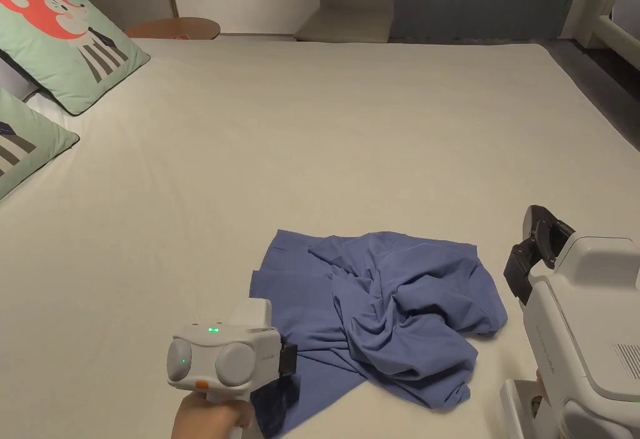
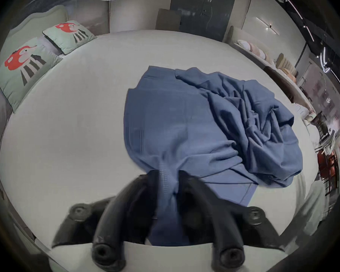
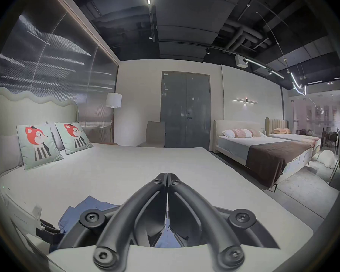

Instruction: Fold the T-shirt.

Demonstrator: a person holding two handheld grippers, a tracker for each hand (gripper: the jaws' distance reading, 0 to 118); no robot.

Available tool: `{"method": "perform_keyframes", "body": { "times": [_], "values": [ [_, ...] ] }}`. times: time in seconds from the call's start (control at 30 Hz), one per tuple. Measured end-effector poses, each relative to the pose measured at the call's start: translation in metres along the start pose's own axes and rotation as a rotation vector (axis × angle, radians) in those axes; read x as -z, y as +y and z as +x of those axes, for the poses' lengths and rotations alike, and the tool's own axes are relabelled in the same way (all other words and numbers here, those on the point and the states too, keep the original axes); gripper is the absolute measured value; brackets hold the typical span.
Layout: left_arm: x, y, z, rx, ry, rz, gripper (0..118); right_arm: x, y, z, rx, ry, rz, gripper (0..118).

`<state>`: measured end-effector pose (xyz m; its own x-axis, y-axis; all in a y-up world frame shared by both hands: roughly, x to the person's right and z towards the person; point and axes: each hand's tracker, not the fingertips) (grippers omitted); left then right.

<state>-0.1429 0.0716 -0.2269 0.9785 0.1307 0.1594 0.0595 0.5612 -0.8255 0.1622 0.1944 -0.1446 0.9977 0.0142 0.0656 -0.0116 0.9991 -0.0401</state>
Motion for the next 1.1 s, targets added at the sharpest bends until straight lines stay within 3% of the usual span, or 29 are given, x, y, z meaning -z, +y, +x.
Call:
{"method": "perform_keyframes", "body": {
  "times": [0.2, 0.3, 0.33, 0.37, 0.43, 0.53, 0.6, 0.63, 0.77, 0.87, 0.93, 1.03, 1.1],
  "values": [
    [-0.009, 0.005, -0.006, -0.025, -0.058, 0.043, 6, 0.005, -0.004, 0.007, 0.001, -0.003, -0.031, 1],
    [-0.027, 0.011, -0.005, -0.005, -0.101, 0.094, 5, 0.027, -0.009, 0.014, 0.035, 0.018, -0.133, 2],
    [-0.031, 0.012, -0.004, 0.008, -0.110, 0.106, 6, 0.038, -0.010, 0.016, 0.044, 0.018, -0.175, 8],
    [-0.034, 0.014, -0.003, 0.017, -0.110, 0.110, 5, 0.053, -0.011, 0.017, 0.049, 0.018, -0.245, 19],
    [-0.035, 0.018, -0.006, 0.031, -0.129, 0.134, 5, 0.080, -0.014, 0.023, 0.079, 0.022, -0.351, 68],
    [-0.035, 0.020, -0.005, 0.040, -0.140, 0.139, 5, 0.125, -0.026, 0.032, 0.118, 0.021, -0.487, 87],
    [-0.032, 0.022, -0.006, 0.040, -0.149, 0.147, 5, 0.158, -0.037, 0.034, 0.125, 0.035, -0.611, 115],
    [-0.031, 0.022, -0.007, 0.044, -0.153, 0.149, 5, 0.170, -0.042, 0.035, 0.126, 0.049, -0.647, 116],
    [-0.026, 0.025, -0.012, 0.035, -0.165, 0.141, 5, 0.212, -0.064, 0.039, 0.158, 0.045, -0.778, 116],
    [-0.024, 0.025, -0.014, 0.028, -0.172, 0.132, 5, 0.237, -0.082, 0.035, 0.098, 0.072, -0.880, 115],
    [-0.024, 0.024, -0.014, 0.032, -0.171, 0.129, 5, 0.252, -0.097, 0.037, 0.119, 0.095, -0.916, 101],
    [-0.024, 0.023, -0.015, 0.033, -0.173, 0.120, 5, 0.259, -0.110, 0.035, 0.124, 0.116, -0.965, 57],
    [-0.025, 0.022, -0.016, 0.031, -0.175, 0.116, 5, 0.235, -0.101, 0.026, 0.086, 0.110, -0.944, 43]
  ]
}}
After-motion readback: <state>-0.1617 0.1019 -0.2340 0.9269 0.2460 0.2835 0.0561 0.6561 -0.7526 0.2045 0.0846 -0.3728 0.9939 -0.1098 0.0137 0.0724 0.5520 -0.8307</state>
